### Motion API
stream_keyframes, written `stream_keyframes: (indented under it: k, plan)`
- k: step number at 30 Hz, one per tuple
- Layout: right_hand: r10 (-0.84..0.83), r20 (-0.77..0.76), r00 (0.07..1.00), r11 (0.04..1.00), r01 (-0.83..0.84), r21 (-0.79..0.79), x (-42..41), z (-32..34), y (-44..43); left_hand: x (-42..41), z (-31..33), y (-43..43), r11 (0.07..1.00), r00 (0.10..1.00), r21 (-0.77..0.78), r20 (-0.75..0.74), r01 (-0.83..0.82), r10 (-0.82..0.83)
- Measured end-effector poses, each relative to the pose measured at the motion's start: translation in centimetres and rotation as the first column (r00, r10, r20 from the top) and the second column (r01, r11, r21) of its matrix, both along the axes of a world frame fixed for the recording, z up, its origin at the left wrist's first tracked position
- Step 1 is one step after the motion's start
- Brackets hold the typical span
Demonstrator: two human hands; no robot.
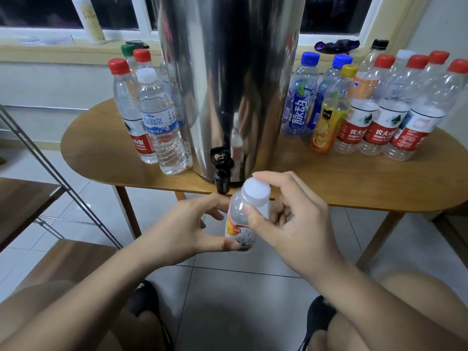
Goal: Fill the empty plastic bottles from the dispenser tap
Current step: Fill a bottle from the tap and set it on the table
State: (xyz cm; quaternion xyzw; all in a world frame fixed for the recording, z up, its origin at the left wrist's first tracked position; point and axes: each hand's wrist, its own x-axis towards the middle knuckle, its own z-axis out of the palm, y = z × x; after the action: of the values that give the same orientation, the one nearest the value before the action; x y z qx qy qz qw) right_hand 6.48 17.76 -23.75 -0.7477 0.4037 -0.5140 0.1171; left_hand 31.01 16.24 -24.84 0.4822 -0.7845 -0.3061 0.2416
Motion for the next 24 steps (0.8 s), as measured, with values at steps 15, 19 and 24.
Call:
stream_keyframes:
  k: [15,19,24]
  plan:
    - [0.182,-0.029,0.983,0.770,-0.124,0.626,0.0,-3.1,-0.4,0.0,-1.0,-0.3,0.991,0.999,0.136,0.038,-0.003,-0.002]
    - [0.181,-0.040,0.983,0.761,-0.114,0.639,0.4,-3.5,-0.5,0.5,-0.5,-0.2,0.992,0.999,0.128,0.025,0.019,-0.023]
    - [0.227,-0.166,0.960,0.743,-0.060,0.666,0.3,-4.1,-0.9,1.6,0.5,-0.3,0.999,0.998,0.027,-0.057,-0.024,0.026]
